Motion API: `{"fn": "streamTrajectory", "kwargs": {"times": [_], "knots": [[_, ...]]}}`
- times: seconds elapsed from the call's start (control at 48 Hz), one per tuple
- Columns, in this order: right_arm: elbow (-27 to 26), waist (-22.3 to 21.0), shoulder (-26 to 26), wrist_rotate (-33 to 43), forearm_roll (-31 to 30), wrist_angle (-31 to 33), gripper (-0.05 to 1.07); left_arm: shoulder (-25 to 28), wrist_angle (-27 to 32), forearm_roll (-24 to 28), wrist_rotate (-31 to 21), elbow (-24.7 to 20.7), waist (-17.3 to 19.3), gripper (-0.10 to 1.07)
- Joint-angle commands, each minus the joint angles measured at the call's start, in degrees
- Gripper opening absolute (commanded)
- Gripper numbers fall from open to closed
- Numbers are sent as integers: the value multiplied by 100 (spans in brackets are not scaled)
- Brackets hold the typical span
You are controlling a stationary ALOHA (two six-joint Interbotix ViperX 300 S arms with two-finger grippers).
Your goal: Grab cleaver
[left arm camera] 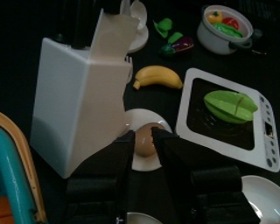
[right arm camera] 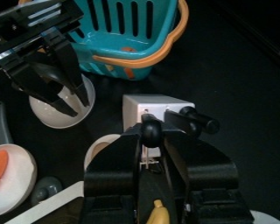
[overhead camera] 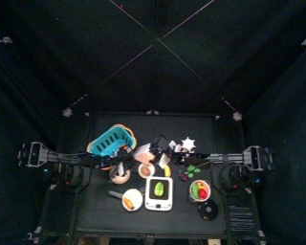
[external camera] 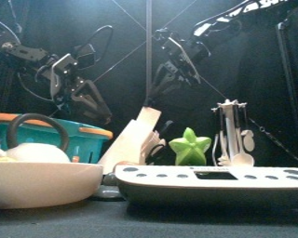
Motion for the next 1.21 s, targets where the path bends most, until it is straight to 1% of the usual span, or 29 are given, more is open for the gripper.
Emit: {"fn": "streamTrajectory", "kwargs": {"times": [0.0, 0.083, 0.229, 0.354, 0.604, 0.75, 0.854, 1.042, 1.188], "knots": [[-70, 9, -202, 0, -18, -44, 53, 26, 185, -53, -18, -211, 9, 68], [-79, 9, -264, -9, -18, -44, 53, 53, 308, -211, -18, -246, 9, 68], [-26, 26, -272, 9, -18, -88, 53, 220, 466, -747, -9, -316, 79, 68], [0, 35, -220, 18, -18, -97, 53, 396, 589, -976, -9, -422, 167, 68], [-9, 35, -237, 18, -18, -97, 53, 940, 694, -1046, -18, -932, 229, 67], [9, 44, -237, 26, -18, -97, 53, 1204, 694, -1107, -18, -1090, 334, 67], [9, 44, -246, 18, -26, -97, 53, 1327, 694, -1222, -18, -1116, 431, 63], [26, 44, -290, 18, -35, -97, 53, 1424, 686, -1239, -18, -1107, 624, 53], [53, 35, -299, 0, -35, -97, 53, 1485, 686, -1274, -18, -1116, 703, 52]]}}
